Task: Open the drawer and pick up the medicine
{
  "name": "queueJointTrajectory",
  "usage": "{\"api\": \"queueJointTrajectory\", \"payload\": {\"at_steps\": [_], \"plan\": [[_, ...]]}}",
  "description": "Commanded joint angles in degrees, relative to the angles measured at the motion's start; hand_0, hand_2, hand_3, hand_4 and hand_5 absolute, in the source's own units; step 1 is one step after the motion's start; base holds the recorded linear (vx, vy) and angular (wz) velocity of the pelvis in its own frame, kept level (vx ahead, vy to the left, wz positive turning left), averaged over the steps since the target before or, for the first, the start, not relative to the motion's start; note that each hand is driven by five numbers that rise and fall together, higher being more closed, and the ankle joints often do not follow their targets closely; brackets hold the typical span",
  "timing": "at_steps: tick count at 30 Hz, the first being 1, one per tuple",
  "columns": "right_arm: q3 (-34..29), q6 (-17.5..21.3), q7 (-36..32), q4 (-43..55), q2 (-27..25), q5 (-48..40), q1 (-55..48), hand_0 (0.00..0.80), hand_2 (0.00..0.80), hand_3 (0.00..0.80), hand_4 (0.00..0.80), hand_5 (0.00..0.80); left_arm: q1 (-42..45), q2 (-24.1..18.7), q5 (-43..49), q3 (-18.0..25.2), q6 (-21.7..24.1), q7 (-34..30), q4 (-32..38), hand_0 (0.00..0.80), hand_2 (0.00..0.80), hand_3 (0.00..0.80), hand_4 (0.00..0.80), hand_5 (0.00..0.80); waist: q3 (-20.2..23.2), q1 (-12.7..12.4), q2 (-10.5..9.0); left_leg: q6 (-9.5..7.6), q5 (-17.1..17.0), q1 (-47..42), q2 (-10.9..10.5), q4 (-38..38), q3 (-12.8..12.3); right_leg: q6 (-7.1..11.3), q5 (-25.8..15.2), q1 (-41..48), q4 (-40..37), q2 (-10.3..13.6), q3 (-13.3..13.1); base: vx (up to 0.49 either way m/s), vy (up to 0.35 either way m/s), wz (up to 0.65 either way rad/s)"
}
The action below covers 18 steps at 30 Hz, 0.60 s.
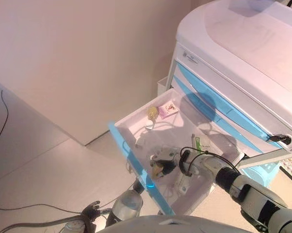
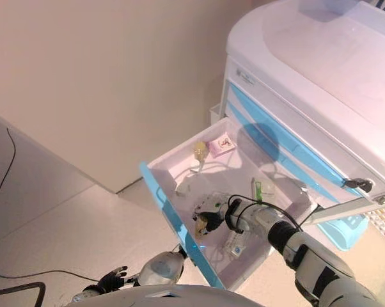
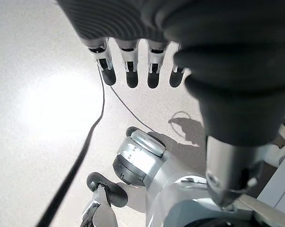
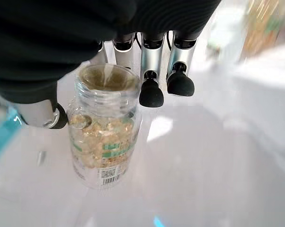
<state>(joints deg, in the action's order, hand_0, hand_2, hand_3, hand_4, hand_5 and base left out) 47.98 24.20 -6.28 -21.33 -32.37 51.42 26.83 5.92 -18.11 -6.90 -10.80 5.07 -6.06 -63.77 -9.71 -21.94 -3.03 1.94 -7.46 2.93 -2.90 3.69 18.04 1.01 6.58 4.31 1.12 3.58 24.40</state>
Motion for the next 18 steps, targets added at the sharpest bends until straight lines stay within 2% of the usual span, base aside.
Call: {"api": "queueJointTrajectory", "payload": {"at_steps": [1,10,16,18], "plan": [[-2.85,-2.66,-5.06,10.73,-4.18,-11.25,1.88,0.800,0.800,0.800,0.800,0.800,-0.32,-0.84,0.70,1.13,-0.43,-0.51,-2.03,0.000,0.000,0.000,0.000,0.000,1.58,2.59,-0.91,-1.78,5.02,-2.10,-2.27,-0.41,-0.96,2.54,-3.52,-0.57,1.32,2.23,-4.97,0.009,0.022,-0.27],[-19.27,-7.12,-19.97,30.17,-13.23,-28.28,3.12,0.800,0.800,0.800,0.800,0.800,-0.76,-1.07,0.22,1.80,-0.76,-0.73,-2.53,0.000,0.000,0.000,0.000,0.000,3.31,8.55,-0.75,-2.86,6.83,-4.91,-1.53,-0.43,-6.76,3.46,-4.53,-0.59,1.35,2.08,-11.28,0.022,0.042,-0.29],[-26.24,-9.43,-22.78,35.17,-18.51,-36.44,6.92,0.800,0.800,0.800,0.800,0.800,-1.48,-1.55,-0.30,1.48,-1.43,-1.34,-2.71,0.000,0.000,0.000,0.000,0.000,4.34,11.25,-1.10,-3.23,7.94,-6.23,-1.12,-0.60,-10.21,3.64,-5.00,-0.45,0.98,1.80,-14.36,0.025,0.034,-0.26],[-29.34,-11.38,-23.73,36.38,-21.20,-41.98,8.27,0.800,0.800,0.800,0.800,0.800,-1.29,-1.69,-0.33,1.11,-1.60,-1.55,-2.82,0.000,0.000,0.000,0.000,0.000,4.81,12.23,-1.33,-3.34,8.42,-6.69,-1.04,-0.75,-11.30,3.74,-5.29,-0.33,0.59,1.74,-15.25,0.027,0.022,-0.20]]}}
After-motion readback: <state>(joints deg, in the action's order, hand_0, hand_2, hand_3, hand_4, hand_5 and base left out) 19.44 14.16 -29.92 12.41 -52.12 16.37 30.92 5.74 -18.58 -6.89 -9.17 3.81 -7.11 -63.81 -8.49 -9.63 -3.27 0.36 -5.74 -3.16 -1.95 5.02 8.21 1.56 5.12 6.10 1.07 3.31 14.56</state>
